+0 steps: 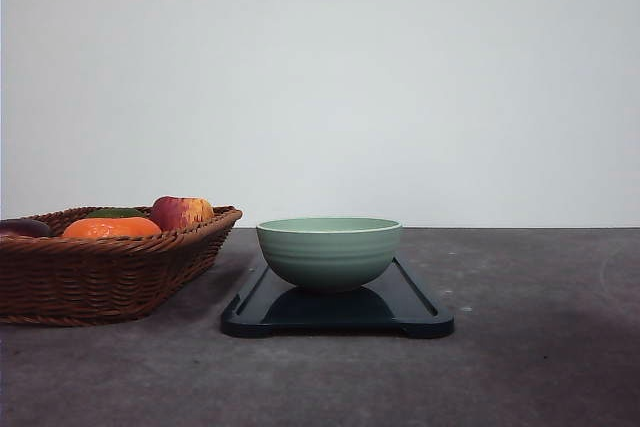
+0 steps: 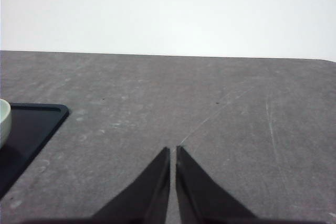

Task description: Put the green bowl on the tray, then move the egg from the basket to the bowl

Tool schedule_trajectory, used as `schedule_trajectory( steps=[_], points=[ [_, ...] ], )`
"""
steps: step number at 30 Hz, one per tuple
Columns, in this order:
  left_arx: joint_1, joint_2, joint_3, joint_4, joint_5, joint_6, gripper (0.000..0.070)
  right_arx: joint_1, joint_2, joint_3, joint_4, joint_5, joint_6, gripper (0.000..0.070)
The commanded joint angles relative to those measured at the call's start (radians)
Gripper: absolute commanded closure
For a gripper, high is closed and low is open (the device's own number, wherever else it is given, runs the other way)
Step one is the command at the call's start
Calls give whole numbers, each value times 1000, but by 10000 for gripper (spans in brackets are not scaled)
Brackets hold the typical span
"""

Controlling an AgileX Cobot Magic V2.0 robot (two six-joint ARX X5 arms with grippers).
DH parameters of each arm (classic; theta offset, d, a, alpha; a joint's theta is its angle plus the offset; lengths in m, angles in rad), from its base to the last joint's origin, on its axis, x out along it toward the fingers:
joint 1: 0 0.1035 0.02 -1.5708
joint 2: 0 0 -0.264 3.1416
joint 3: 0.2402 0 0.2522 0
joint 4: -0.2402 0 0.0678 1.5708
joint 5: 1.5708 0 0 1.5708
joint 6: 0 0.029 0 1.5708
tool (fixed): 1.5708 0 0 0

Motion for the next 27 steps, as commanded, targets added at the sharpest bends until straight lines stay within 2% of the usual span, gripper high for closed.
schedule_trajectory(
  steps=[1, 27],
  points=[
    [1, 0, -19, 16, -2, -1, 700, 1, 0, -4, 14, 0, 11, 689],
    [1, 0, -19, 16, -2, -1, 700, 1, 0, -4, 14, 0, 11, 689]
  ],
)
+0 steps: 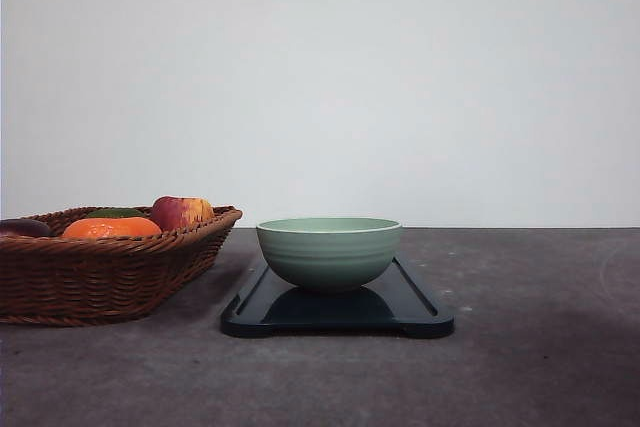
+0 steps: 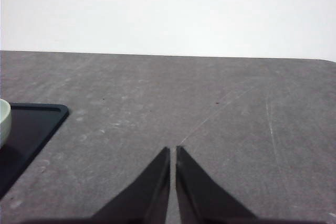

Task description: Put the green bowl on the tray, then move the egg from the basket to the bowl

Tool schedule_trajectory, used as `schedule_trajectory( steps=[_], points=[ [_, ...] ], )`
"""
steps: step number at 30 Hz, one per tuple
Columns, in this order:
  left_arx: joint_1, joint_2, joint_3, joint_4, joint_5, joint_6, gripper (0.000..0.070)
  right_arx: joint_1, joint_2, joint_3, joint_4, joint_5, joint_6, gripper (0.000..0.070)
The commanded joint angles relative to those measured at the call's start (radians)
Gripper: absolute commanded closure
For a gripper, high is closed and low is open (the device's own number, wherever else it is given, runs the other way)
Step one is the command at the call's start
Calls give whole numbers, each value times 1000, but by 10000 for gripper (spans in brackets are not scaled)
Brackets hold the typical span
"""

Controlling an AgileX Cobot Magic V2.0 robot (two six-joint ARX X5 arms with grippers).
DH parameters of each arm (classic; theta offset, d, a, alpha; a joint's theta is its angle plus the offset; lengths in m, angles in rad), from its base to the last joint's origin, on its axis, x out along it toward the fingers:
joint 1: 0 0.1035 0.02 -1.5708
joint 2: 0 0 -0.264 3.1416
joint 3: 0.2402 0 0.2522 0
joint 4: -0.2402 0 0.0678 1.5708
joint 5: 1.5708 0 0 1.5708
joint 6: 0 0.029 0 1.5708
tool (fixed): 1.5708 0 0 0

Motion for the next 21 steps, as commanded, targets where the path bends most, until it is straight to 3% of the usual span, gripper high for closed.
schedule_trajectory(
  steps=[1, 21],
  points=[
    [1, 0, -19, 16, -2, -1, 700, 1, 0, -4, 14, 0, 11, 689],
    [1, 0, -19, 16, -2, -1, 700, 1, 0, -4, 14, 0, 11, 689]
  ],
)
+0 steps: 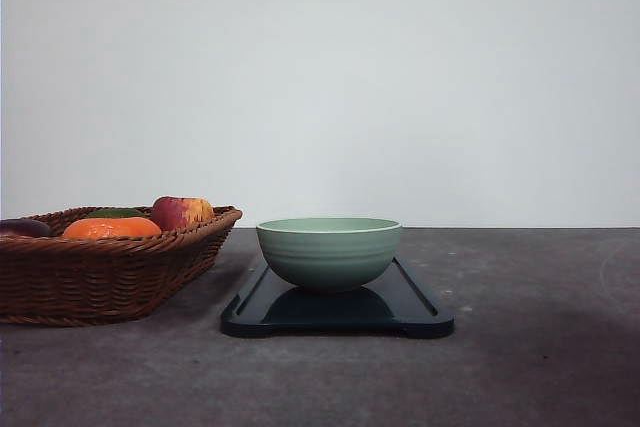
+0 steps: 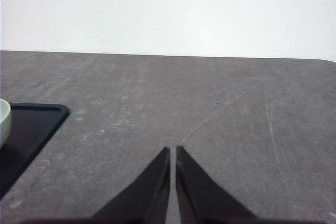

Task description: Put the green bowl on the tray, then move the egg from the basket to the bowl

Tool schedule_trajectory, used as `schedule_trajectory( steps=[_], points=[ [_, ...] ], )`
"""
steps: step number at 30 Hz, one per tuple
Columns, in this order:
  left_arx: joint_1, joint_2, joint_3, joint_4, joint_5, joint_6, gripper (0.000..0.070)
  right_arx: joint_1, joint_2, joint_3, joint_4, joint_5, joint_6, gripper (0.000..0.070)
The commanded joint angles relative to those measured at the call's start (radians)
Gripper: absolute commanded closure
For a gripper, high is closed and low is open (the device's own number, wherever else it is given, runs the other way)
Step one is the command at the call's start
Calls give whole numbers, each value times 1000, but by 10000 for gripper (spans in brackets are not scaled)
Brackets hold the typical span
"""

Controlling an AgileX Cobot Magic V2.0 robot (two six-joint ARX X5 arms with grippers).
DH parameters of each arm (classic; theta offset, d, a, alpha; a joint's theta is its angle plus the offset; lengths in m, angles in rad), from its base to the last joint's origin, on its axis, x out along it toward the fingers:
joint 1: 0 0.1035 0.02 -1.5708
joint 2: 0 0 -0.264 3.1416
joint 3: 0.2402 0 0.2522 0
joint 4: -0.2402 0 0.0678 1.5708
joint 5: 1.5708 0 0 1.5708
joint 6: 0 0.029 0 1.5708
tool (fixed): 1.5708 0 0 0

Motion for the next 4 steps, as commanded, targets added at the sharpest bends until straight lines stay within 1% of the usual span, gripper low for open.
schedule_trajectory(
  steps=[1, 4],
  points=[
    [1, 0, -19, 16, -2, -1, 700, 1, 0, -4, 14, 0, 11, 689],
    [1, 0, -19, 16, -2, -1, 700, 1, 0, -4, 14, 0, 11, 689]
  ],
)
